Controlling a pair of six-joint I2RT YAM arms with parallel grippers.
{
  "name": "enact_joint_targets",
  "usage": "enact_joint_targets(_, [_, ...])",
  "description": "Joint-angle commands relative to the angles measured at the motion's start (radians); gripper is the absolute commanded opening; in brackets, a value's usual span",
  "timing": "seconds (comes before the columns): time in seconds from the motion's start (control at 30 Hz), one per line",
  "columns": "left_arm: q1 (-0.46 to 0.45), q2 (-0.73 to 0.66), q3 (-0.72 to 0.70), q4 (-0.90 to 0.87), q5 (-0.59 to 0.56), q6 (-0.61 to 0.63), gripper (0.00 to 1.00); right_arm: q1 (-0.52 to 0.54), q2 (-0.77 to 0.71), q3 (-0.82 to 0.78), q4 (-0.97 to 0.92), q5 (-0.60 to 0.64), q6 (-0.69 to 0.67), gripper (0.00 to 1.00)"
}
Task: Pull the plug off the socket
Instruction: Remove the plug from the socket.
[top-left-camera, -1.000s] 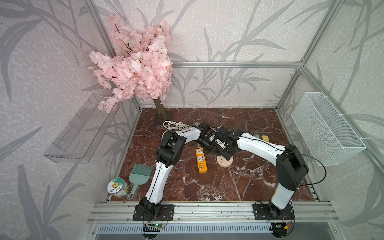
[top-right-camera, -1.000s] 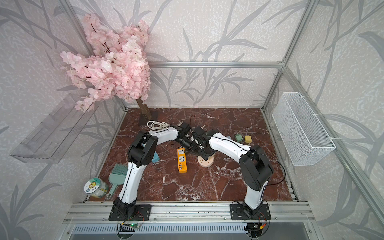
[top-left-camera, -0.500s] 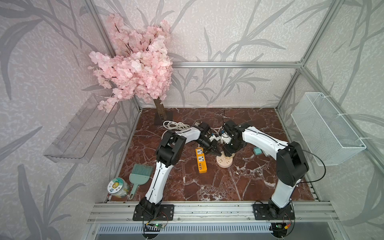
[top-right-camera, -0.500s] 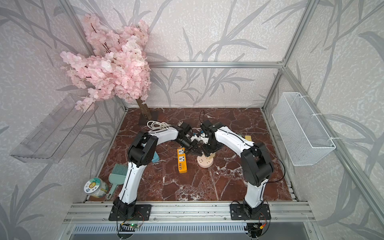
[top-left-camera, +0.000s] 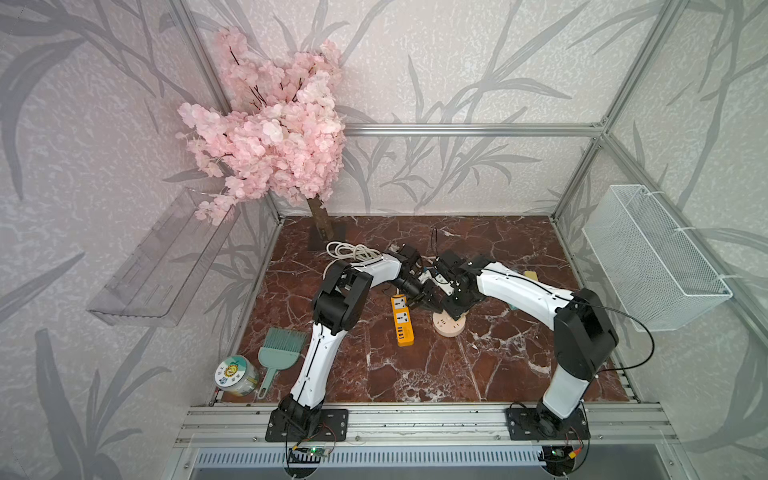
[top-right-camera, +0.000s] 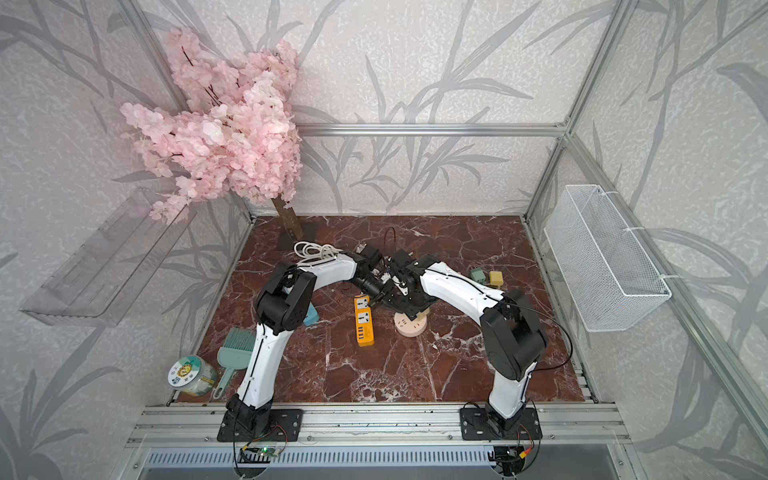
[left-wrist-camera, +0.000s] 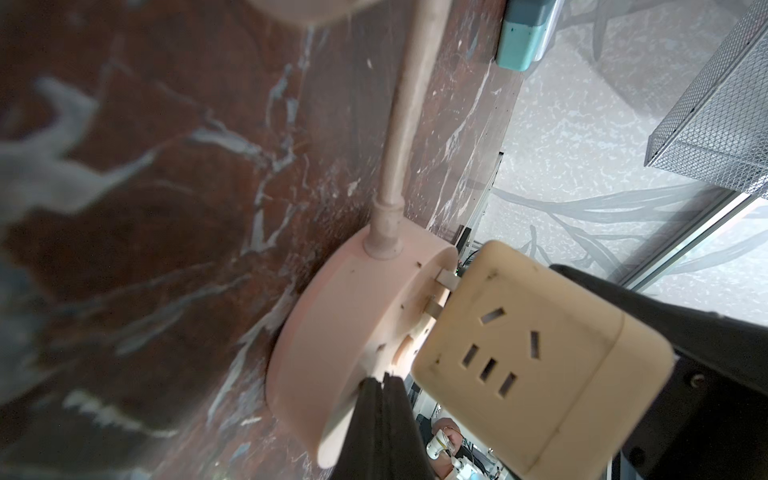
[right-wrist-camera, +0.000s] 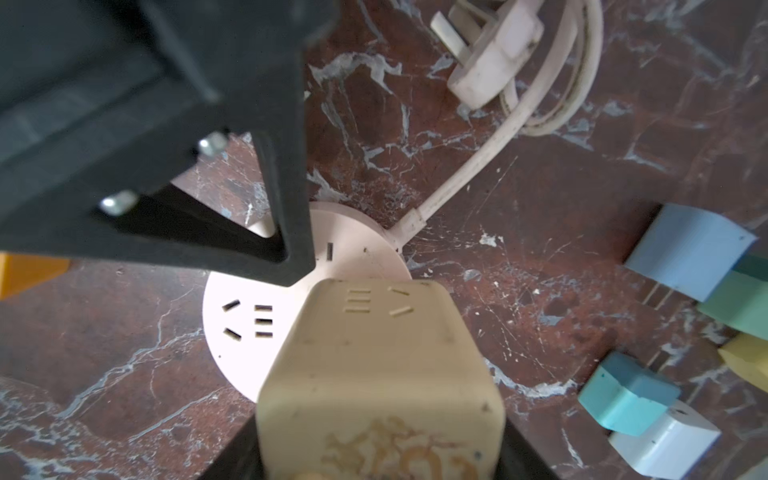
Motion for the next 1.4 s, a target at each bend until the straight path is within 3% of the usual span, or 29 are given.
enact_joint_targets(0.0, [-0.01, 0.055, -0.036, 0.002, -0.194, 0.023, 0.0, 0.043, -0.066, 0.003, -0.014, 0.155, 0.015, 0.0])
enact_joint_targets(0.23, [-0.01, 0.057, -0.033, 0.002, -0.193, 0.021, 0.0, 0.053, -0.064, 0.027, -0.022, 0.163, 0.019, 0.0])
enact_joint_targets(0.6, [-0.01, 0.054, -0.035, 0.001, -0.195, 0.024, 0.0, -0.046, 0.004, 0.05, -0.042, -0.225, 0.067, 0.0])
enact_joint_targets(0.83, [-0.013, 0.054, -0.034, -0.002, -0.2, 0.025, 0.0, -0.087, -0.013, 0.049, -0.014, -0.313, 0.082, 0.0])
enact_joint_targets(0.93, [-0.013, 0.054, -0.034, -0.001, -0.202, 0.026, 0.0, -0.079, -0.037, 0.039, 0.001, -0.262, 0.08, 0.0])
enact_joint_targets(1.17, [-0.015, 0.053, -0.033, -0.003, -0.201, 0.028, 0.0, 0.054, -0.046, 0.004, -0.006, 0.155, 0.11, 0.0])
enact_joint_targets(1.37, [-0.015, 0.053, -0.033, -0.004, -0.201, 0.029, 0.0, 0.108, -0.056, -0.021, 0.006, 0.274, 0.153, 0.0])
